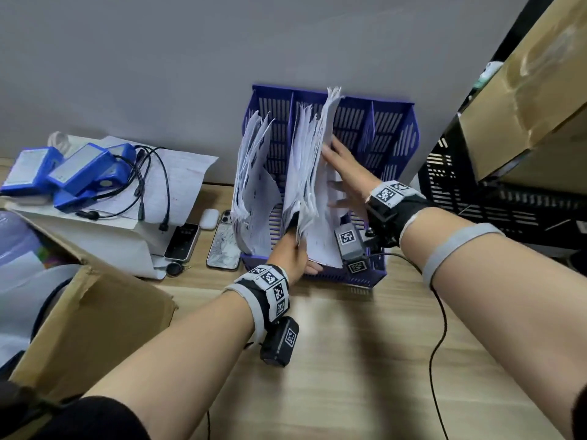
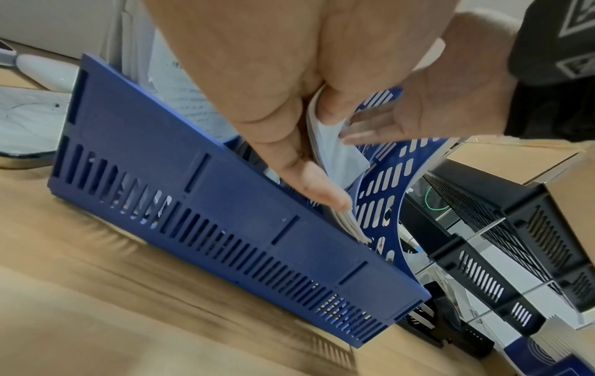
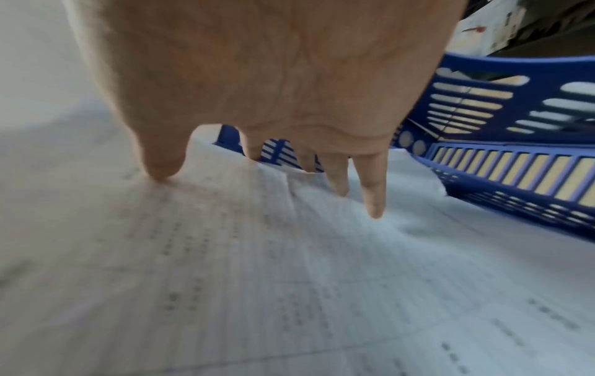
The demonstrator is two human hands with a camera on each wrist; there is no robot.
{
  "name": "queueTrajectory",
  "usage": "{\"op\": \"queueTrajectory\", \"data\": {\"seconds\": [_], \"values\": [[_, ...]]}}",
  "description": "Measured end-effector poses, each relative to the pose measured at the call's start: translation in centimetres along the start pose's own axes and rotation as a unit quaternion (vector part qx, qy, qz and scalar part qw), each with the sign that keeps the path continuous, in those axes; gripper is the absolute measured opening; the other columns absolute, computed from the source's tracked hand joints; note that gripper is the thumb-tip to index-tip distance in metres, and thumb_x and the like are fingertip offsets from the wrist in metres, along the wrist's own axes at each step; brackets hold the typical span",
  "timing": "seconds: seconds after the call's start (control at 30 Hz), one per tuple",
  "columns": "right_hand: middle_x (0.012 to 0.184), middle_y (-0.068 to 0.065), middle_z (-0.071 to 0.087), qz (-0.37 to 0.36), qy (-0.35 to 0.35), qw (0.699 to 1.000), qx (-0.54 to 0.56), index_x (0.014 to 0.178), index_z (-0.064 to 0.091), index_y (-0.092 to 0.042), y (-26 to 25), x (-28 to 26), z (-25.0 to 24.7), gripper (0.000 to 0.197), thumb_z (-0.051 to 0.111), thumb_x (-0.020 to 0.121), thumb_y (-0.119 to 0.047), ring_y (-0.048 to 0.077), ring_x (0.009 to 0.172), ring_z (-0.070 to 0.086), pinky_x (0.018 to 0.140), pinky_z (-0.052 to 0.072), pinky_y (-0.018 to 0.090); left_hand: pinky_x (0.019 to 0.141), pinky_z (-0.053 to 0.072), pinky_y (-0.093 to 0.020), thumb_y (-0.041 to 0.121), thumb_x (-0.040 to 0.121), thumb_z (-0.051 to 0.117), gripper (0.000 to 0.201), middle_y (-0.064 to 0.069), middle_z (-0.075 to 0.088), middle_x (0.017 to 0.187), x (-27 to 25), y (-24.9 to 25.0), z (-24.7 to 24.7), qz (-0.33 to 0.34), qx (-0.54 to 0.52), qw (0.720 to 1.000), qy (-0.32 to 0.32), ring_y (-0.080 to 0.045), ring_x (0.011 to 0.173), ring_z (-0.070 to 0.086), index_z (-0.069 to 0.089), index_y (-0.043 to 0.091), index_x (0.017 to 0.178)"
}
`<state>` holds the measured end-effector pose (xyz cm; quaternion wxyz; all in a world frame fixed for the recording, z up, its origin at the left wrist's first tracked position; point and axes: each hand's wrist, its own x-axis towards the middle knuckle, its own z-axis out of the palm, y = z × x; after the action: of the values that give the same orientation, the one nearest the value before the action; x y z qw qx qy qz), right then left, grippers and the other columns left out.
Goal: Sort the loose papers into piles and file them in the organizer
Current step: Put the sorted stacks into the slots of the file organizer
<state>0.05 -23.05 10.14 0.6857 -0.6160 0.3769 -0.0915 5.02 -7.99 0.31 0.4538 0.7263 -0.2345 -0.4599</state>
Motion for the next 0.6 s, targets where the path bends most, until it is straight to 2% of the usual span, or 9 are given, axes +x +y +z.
{"op": "queueTrajectory", "data": {"seconds": [0.03,0.1,0.23,0.33,0.37,0.43,0.47,0.5,0.6], "values": [[0.160,-0.012,0.026,0.027,-0.009,1.000,0.002,0.147,0.023,-0.050,-0.5,-0.4,0.0,0.081,0.060,0.078,-0.072,0.017,0.136,0.036,0.102,0.044,0.058,0.063,0.061,-0.034,0.015,0.106,0.028,0.038,-0.029,0.063,0.093,0.0,-0.1,0.2,0.006,-0.002,1.000,0.005,-0.020,0.061,0.069,0.029,0.010,0.143],[0.160,-0.016,0.025,0.034,-0.027,0.999,0.012,0.145,0.017,-0.058,-1.2,-0.9,-0.2,0.095,0.065,0.066,-0.079,0.027,0.140,0.038,0.091,0.050,0.059,0.063,0.061,-0.027,0.014,0.106,0.028,0.043,-0.028,0.062,0.098,-0.5,0.2,0.7,0.014,0.006,1.000,-0.011,-0.019,0.066,0.072,0.022,0.007,0.148],[0.158,-0.013,0.030,0.024,-0.024,0.999,0.034,0.148,0.016,-0.054,-2.0,-1.9,-0.8,0.101,0.070,0.066,-0.075,0.033,0.130,0.051,0.075,0.059,0.051,0.076,0.062,-0.040,0.017,0.103,0.034,0.036,-0.025,0.068,0.103,-0.2,1.2,1.7,0.019,0.092,0.995,-0.012,-0.032,0.082,0.075,0.035,0.008,0.138],[0.153,-0.008,0.039,0.018,-0.021,0.999,0.032,0.147,0.025,-0.047,-2.6,-3.0,-1.4,0.098,0.067,0.065,-0.079,0.023,0.100,0.063,0.071,0.058,0.045,0.080,0.060,-0.049,0.028,0.092,0.040,0.033,-0.025,0.070,0.096,0.6,1.1,2.5,0.034,0.179,0.983,0.007,-0.036,0.087,0.073,0.043,0.011,0.119],[0.153,-0.006,0.041,0.011,-0.015,1.000,0.023,0.147,0.027,-0.045,-2.7,-3.3,-1.7,0.097,0.065,0.065,-0.081,0.018,0.095,0.063,0.075,0.057,0.045,0.081,0.059,-0.049,0.027,0.089,0.042,0.034,-0.023,0.070,0.097,0.6,1.5,2.5,0.041,0.216,0.975,0.012,-0.037,0.089,0.071,0.043,0.012,0.119],[0.155,-0.005,0.039,0.011,0.006,1.000,-0.010,0.148,0.029,-0.043,-2.7,-3.8,-2.2,0.094,0.060,0.068,-0.081,0.018,0.115,0.060,0.098,0.048,0.052,0.088,0.055,-0.045,0.014,0.090,0.049,0.036,-0.023,0.067,0.103,0.2,2.6,2.7,0.039,0.274,0.961,0.026,-0.040,0.097,0.066,0.047,0.008,0.126],[0.154,-0.005,0.040,0.011,0.012,1.000,-0.019,0.148,0.030,-0.042,-2.7,-4.2,-2.4,0.091,0.062,0.070,-0.076,0.021,0.127,0.054,0.104,0.043,0.054,0.091,0.052,-0.042,0.008,0.091,0.048,0.038,-0.024,0.065,0.108,-0.1,3.1,2.8,0.028,0.284,0.958,0.032,-0.041,0.101,0.063,0.050,0.006,0.128],[0.150,-0.002,0.045,0.014,0.013,1.000,-0.021,0.147,0.032,-0.040,-2.6,-4.3,-2.6,0.084,0.066,0.075,-0.066,0.026,0.129,0.052,0.101,0.046,0.056,0.092,0.050,-0.039,0.005,0.092,0.047,0.036,-0.025,0.064,0.112,-0.1,3.2,2.8,0.020,0.284,0.958,0.037,-0.041,0.104,0.061,0.053,0.003,0.127],[0.130,0.010,0.058,0.003,0.007,0.998,-0.064,0.142,0.040,-0.030,-2.5,-5.0,-2.2,0.059,0.055,0.089,-0.009,0.035,0.107,0.065,0.075,0.059,0.058,0.090,0.050,-0.040,0.004,0.094,0.044,0.026,-0.029,0.065,0.110,-0.3,3.0,3.1,0.002,0.283,0.958,0.052,-0.042,0.104,0.062,0.061,-0.005,0.110]]}}
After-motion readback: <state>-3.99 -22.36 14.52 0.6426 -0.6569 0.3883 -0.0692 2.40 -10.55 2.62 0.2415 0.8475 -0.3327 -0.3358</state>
